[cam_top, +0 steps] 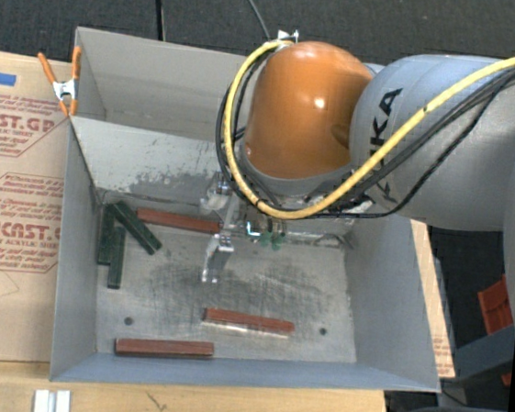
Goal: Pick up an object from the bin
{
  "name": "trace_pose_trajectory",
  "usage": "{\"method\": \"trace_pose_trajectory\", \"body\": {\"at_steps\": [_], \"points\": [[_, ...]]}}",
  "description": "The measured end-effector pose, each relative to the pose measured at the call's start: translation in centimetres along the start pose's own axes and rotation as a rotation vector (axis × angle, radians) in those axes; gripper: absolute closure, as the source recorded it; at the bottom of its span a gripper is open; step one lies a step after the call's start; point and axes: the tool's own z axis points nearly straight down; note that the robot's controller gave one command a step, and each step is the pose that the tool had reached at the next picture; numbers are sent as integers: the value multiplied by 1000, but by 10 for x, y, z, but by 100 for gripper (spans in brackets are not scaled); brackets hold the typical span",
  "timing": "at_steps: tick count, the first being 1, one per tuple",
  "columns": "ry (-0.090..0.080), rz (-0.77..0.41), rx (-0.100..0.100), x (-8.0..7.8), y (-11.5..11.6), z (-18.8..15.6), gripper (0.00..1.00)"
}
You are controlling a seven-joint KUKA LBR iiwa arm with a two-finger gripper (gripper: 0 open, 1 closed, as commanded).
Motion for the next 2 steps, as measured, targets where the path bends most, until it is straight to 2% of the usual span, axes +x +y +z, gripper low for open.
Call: {"method": "trace_pose_trajectory", "body": {"at_steps": [1, 2], "points": [[-8, 2, -1, -2, -1, -5, 0], [-14, -39, -2, 37, -25, 32, 0]]}}
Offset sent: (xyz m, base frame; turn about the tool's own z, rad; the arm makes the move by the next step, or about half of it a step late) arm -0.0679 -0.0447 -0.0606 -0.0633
